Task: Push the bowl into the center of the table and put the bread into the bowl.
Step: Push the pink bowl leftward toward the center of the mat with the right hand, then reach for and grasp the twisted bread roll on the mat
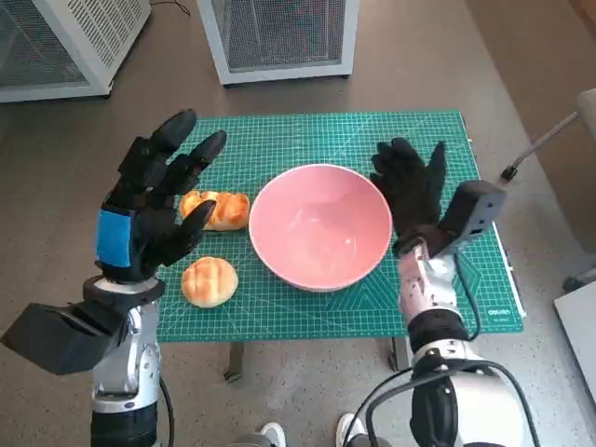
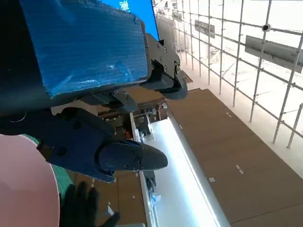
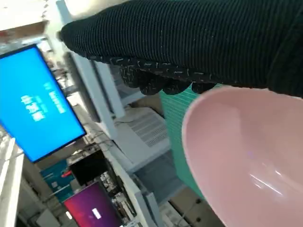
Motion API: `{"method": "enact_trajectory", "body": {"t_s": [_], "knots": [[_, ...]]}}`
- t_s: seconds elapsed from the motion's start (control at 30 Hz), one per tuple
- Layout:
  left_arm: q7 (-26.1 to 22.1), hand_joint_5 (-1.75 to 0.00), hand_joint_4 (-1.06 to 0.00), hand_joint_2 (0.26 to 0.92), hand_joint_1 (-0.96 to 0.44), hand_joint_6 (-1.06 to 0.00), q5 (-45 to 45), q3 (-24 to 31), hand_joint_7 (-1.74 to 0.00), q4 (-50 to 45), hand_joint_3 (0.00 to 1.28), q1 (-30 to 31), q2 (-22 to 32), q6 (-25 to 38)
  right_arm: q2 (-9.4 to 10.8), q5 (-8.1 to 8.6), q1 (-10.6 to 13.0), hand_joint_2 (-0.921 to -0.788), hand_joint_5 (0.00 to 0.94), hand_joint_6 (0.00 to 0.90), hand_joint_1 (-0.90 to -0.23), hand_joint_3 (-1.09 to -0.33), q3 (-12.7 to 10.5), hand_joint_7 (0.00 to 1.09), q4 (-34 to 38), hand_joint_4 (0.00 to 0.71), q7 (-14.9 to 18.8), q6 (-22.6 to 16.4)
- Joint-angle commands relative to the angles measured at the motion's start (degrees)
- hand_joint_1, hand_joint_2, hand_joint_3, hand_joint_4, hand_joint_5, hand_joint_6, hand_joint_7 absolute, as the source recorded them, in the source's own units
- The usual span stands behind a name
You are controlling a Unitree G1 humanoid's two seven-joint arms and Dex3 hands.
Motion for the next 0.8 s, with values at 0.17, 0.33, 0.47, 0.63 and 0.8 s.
{"method": "enact_trajectory", "body": {"t_s": [0.17,0.33,0.47,0.63,0.8], "knots": [[0.2,-0.02,-0.63,0.921,-0.45,-0.40,0.7,0.6,-0.32,2.0,0.24,-0.8,0.5,-2.2,-1.3,1.61,-0.3,-0.921,0.003,0.097,-0.423,-0.571,0.0,0.52,-3.7,0.335,8.9,-8.8],[0.3,-0.02,-0.62,0.921,-0.46,-0.39,2.0,0.9,-0.31,3.9,0.24,-1.8,1.3,-4.1,-2.2,1.61,0.6,-0.921,0.004,0.085,-0.458,-0.562,1.5,0.53,-7.1,0.338,14.2,-14.1],[-0.1,-0.01,-0.59,0.921,-0.46,-0.37,2.8,1.2,-0.29,6.1,0.23,-3.2,2.6,-5.7,-2.7,1.99,2.4,-0.921,0.008,0.084,-0.464,-0.576,3.2,0.55,-12.1,0.347,18.8,-17.7],[-0.2,0.00,-0.53,0.921,-0.47,-0.35,4.6,1.5,-0.26,7.2,0.22,-4.9,5.1,-6.1,-2.3,3.82,7.1,-0.921,0.013,0.075,-0.463,-0.595,6.2,0.57,-24.1,0.363,24.0,-20.3],[0.5,0.00,-0.49,0.921,-0.47,-0.35,8.3,0.9,-0.24,7.8,0.20,-6.3,7.4,-6.0,-2.9,6.19,10.8,-0.921,0.012,0.053,-0.465,-0.605,8.8,0.60,-33.8,0.369,26.8,-19.4]]}}
